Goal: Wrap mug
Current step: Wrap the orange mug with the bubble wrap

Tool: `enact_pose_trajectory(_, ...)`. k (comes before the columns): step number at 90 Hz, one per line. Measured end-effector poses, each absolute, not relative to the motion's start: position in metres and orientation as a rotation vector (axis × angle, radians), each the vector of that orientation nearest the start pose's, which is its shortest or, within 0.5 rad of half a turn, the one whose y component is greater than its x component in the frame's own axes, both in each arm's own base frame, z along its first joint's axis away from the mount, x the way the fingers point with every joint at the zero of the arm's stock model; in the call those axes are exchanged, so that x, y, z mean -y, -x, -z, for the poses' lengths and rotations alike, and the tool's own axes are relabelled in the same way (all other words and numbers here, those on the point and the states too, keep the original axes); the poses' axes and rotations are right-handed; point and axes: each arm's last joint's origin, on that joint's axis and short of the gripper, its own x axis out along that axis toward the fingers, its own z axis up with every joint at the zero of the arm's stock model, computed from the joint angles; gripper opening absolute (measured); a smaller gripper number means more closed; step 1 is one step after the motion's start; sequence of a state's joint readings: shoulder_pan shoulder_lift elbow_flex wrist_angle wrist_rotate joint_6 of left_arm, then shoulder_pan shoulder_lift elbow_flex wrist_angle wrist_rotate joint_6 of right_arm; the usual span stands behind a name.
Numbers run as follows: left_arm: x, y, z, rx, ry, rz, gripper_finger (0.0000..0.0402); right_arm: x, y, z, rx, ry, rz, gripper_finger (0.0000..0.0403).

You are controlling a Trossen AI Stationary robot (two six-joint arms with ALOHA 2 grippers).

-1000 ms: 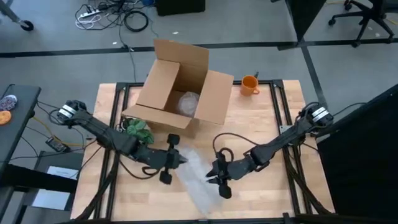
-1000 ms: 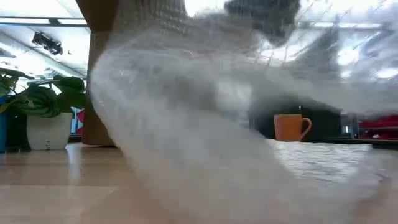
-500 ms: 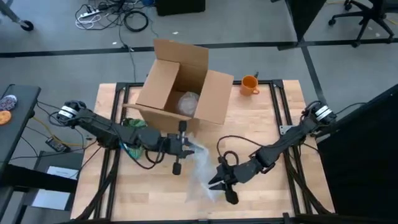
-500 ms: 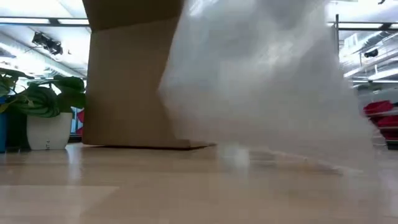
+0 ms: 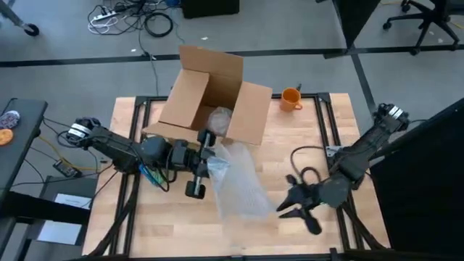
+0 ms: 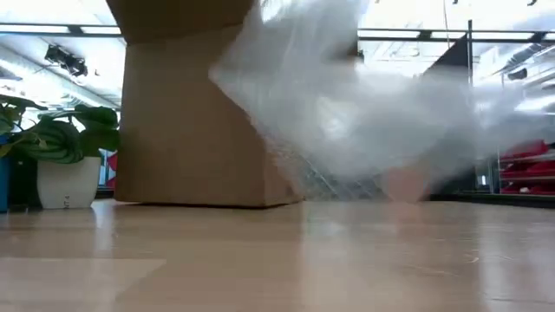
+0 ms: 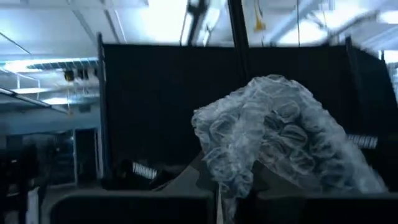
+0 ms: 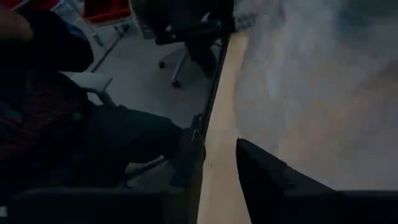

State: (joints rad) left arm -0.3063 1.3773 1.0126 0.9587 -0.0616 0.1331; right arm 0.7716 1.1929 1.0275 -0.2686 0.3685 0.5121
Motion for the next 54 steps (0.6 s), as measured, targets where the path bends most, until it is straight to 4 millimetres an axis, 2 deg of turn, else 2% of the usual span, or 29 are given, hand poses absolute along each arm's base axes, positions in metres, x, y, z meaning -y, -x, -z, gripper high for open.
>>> enact_pose_trajectory(13,0.089,-0.282,-0.391,0.656,0.088,0.274,0.0,-0.166,-0.182,-0.334,-0.417,-0.216,-0.196,0.0073)
enact_pose_trajectory(24,0.091,-0.28,-0.392,0.668,0.146,0.389,0.0,-0.169,-0.188,-0.327,-0.409,-0.177,-0.119,0.0073)
enact_pose_trajectory(40,0.097,-0.279,-0.39,0.614,0.178,0.648,0.0,-0.181,-0.224,-0.29,-0.481,-0.122,-0.003,0.0073)
enact_pose_trajectory(54,0.098,-0.275,-0.393,0.654,0.173,0.705,0.0,-0.188,-0.267,-0.25,-0.515,-0.102,0.022,0.0073)
